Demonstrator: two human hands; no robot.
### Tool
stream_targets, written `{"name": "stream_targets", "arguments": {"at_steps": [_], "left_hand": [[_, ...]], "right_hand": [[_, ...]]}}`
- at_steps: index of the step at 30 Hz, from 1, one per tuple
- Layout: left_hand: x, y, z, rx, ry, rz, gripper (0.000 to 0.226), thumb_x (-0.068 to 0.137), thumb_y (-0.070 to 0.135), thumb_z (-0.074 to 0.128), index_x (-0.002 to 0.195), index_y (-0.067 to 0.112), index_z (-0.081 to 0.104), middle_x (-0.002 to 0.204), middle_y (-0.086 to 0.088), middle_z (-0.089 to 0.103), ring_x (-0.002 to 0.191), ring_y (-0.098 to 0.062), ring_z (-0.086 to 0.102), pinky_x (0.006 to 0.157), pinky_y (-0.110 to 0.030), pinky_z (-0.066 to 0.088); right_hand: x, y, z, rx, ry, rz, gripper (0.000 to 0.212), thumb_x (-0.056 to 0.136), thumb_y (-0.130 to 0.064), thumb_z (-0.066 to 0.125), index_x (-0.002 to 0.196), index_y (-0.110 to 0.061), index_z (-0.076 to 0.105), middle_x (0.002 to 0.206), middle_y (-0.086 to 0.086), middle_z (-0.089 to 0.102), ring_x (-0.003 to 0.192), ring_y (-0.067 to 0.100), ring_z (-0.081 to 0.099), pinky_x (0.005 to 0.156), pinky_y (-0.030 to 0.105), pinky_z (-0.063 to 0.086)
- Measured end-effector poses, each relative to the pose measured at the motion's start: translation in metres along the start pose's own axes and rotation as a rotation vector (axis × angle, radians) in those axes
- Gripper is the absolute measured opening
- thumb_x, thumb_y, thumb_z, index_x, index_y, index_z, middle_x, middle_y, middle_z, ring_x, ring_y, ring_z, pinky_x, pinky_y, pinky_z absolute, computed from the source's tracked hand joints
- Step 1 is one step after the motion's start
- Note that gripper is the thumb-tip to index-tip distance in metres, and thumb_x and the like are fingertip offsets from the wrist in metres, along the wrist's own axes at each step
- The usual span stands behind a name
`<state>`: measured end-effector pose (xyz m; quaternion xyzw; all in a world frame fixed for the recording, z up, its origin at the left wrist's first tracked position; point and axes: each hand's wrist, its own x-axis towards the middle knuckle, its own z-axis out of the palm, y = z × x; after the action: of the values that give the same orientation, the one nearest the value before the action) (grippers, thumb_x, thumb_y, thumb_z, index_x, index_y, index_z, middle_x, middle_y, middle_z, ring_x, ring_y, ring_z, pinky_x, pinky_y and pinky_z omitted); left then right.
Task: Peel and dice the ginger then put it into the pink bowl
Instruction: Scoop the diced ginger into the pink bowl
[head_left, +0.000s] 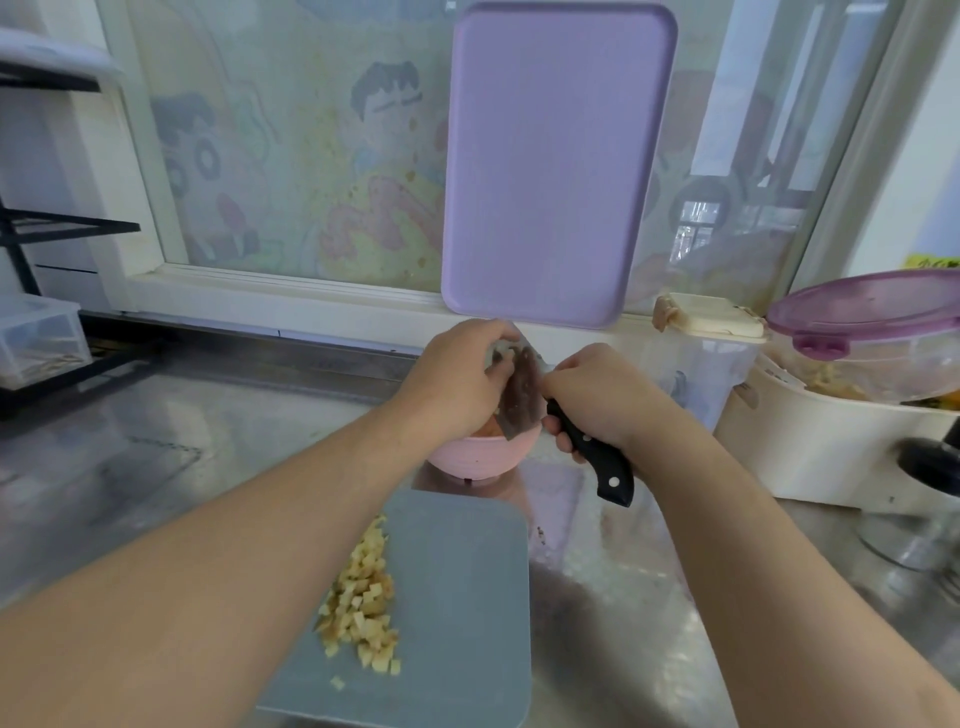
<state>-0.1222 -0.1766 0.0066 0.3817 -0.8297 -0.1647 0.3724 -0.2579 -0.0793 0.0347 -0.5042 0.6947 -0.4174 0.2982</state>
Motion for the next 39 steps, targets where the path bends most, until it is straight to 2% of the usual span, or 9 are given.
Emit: {"name": "stream_targets", "arguments": {"at_steps": [9,13,16,19,25,32,34,36,39], "left_hand": [[-0.013,-0.012,-0.008,0.110,0.005,-0.052,0.012,0.091,0.019,0.066,0.087,0.027,0.074,0.082,0.013,0.071,0.081,-0.010,0.068,0.078,-0.037,0.059],[-0.018,-0.011,-0.014,0.124,-0.003,-0.072,0.024,0.096,0.032,0.062,0.074,0.026,0.068,0.068,0.012,0.067,0.068,-0.011,0.063,0.061,-0.030,0.047],[-0.023,-0.005,-0.015,-0.019,-0.027,-0.028,0.009,0.093,0.034,0.069,0.086,0.030,0.067,0.079,0.014,0.070,0.077,-0.004,0.066,0.070,-0.028,0.054],[-0.029,-0.008,-0.014,0.066,-0.132,0.005,0.008,0.090,0.021,0.069,0.087,0.029,0.068,0.078,0.013,0.070,0.078,-0.006,0.066,0.078,-0.036,0.058],[-0.028,-0.016,-0.017,0.047,-0.012,-0.120,0.018,0.096,0.018,0.059,0.085,0.023,0.071,0.080,0.007,0.075,0.080,-0.014,0.071,0.079,-0.040,0.059],[-0.034,-0.030,-0.036,-0.121,0.275,-0.184,0.021,0.095,0.006,0.061,0.100,0.024,0.071,0.088,0.015,0.070,0.080,0.004,0.064,0.071,-0.005,0.045],[-0.045,-0.039,-0.042,-0.125,0.336,-0.268,0.016,0.094,0.009,0.062,0.100,0.022,0.070,0.087,0.013,0.069,0.077,0.001,0.064,0.075,-0.012,0.049],[-0.056,-0.054,-0.043,-0.126,0.338,-0.384,0.013,0.094,0.013,0.062,0.098,0.022,0.070,0.087,0.009,0.071,0.082,-0.012,0.069,0.085,-0.031,0.057],[-0.073,-0.074,-0.039,-0.118,0.204,-0.485,0.013,0.093,0.014,0.064,0.089,0.025,0.071,0.086,0.005,0.075,0.086,-0.019,0.072,0.091,-0.042,0.060]], "right_hand": [[0.001,0.001,0.001,-0.044,0.028,-0.035,0.018,0.084,-0.001,0.042,0.071,-0.002,0.054,0.059,0.019,0.061,0.044,0.025,0.050,0.043,0.027,0.043],[0.002,0.001,0.001,-0.018,0.056,-0.038,0.013,0.086,-0.002,0.041,0.078,-0.006,0.049,0.055,0.016,0.060,0.041,0.024,0.049,0.042,0.026,0.042],[0.001,0.001,0.001,-0.038,0.065,-0.048,0.017,0.084,-0.001,0.041,0.071,-0.003,0.052,0.056,0.017,0.060,0.042,0.025,0.049,0.042,0.026,0.042],[0.000,0.002,0.002,-0.033,0.068,-0.046,0.016,0.085,-0.001,0.042,0.073,-0.004,0.052,0.057,0.017,0.059,0.043,0.025,0.049,0.042,0.027,0.042],[0.000,0.002,-0.001,-0.003,0.094,-0.023,0.012,0.087,-0.002,0.041,0.080,-0.007,0.049,0.053,0.013,0.060,0.040,0.023,0.049,0.042,0.026,0.041],[-0.005,0.002,-0.003,0.061,0.111,-0.010,0.014,0.087,-0.001,0.043,0.075,-0.007,0.049,0.057,0.015,0.059,0.041,0.023,0.050,0.045,0.027,0.042],[-0.006,0.003,-0.004,0.072,0.118,-0.011,0.014,0.087,-0.001,0.043,0.076,-0.006,0.050,0.058,0.015,0.059,0.041,0.023,0.050,0.045,0.028,0.042],[-0.007,0.004,-0.005,0.084,0.123,-0.007,0.013,0.088,-0.001,0.043,0.078,-0.006,0.051,0.058,0.016,0.058,0.040,0.022,0.050,0.046,0.028,0.042],[-0.009,0.004,-0.003,0.098,0.116,-0.002,0.012,0.088,0.000,0.044,0.080,-0.006,0.051,0.059,0.015,0.058,0.040,0.023,0.049,0.046,0.028,0.042]]}}
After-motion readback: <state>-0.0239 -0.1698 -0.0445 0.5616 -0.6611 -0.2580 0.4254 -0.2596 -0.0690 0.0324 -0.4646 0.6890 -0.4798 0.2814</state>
